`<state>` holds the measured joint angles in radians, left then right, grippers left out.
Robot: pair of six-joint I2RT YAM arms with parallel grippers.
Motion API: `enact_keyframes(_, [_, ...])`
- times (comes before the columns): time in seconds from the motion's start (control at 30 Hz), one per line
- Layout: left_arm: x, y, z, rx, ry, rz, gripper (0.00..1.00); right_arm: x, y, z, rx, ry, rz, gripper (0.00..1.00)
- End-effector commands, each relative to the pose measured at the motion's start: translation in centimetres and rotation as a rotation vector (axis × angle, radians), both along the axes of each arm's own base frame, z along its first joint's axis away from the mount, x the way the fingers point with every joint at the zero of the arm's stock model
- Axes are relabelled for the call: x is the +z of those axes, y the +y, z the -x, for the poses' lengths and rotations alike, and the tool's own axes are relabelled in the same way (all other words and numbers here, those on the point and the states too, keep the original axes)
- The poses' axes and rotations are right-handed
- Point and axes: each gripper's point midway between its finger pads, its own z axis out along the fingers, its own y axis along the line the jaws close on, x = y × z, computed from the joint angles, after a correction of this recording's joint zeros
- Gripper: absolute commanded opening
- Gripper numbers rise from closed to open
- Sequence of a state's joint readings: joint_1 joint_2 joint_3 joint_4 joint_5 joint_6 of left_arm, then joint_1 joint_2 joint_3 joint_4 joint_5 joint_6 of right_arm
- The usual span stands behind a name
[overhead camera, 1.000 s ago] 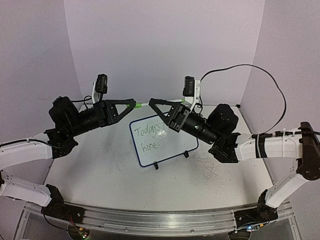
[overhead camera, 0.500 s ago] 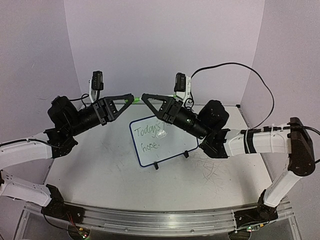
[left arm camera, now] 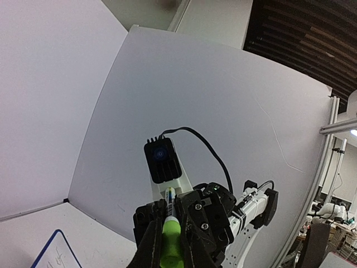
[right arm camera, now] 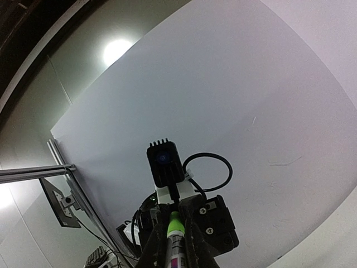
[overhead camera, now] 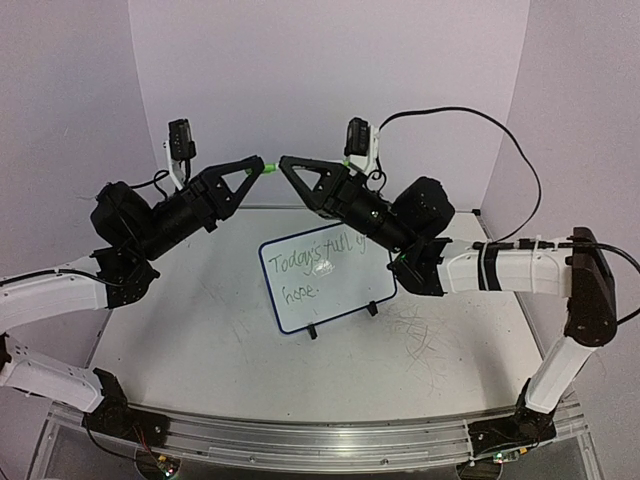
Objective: Write a sentence on the whiteboard
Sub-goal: Insert the whiteboard marker without the cap into the pen cap, then place the whiteboard marker in the corner of the board.
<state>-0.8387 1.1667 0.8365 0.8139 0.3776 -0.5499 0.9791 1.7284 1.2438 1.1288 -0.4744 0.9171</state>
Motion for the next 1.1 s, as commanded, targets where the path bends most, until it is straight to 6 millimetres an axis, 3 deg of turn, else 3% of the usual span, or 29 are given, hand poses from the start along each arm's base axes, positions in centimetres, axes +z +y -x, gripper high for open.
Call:
enact_keyframes(0.0, [-6.0,-4.7,1.9,-0.198,0.125,-0.197,0.0,-5.3,6.2,6.4,0.3,0.002,0.242,0.0])
enact_keyframes(0.13, [-6.5,-4.4,1.7,-0.178,0.141,-0.2,0.0,-4.7,5.2,6.1,0.257,-0.018,0.229,0.0])
enact_keyframes(0.2, [-5.9,-3.3,1.3,-0.114,0.145,-0.175,0.0,-5.1,3.9,4.8,0.191,0.009,0.23,0.0])
enact_keyframes(0.23, [-5.6,-2.5,0.7,-0.059,0.155,-0.159,0.0,-5.3,2.9,3.8,0.152,0.027,0.228,0.06])
enact_keyframes(0.33, [-4.8,-0.2,-1.2,0.111,0.191,-0.118,0.0,-6.0,-0.6,1.5,0.036,0.056,0.217,0.36])
enact_keyframes(0.4, [-4.3,1.7,-2.4,0.224,0.224,-0.073,0.0,-5.8,-2.8,0.7,-0.029,0.053,0.208,0.64])
enact_keyframes(0.5, [-2.7,3.5,-3.8,0.325,0.247,-0.015,0.0,-5.3,-6.1,0.0,-0.115,0.044,0.194,0.96])
enact_keyframes(0.63, [0.1,5.8,-5.8,0.431,0.257,-0.013,0.0,-6.1,-9.9,-1.3,-0.227,0.053,0.209,0.98])
enact_keyframes(0.73, [1.2,10.1,-7.6,0.607,0.296,-0.001,0.0,-6.6,-12.3,-1.7,-0.367,0.013,0.292,0.98])
enact_keyframes(0.8, [0.1,13.2,-8.8,0.756,0.349,-0.002,0.0,-6.4,-13.6,-1.9,-0.448,-0.014,0.341,0.98])
enact_keyframes(0.9, [-4.0,16.0,-11.7,0.927,0.515,-0.148,0.0,-6.1,-15.3,-1.9,-0.537,-0.045,0.398,0.98])
enact_keyframes(1.07, [-12.8,19.0,-16.7,0.874,0.796,-0.273,0.0,-6.0,-16.9,-1.7,-0.606,-0.073,0.443,0.98])
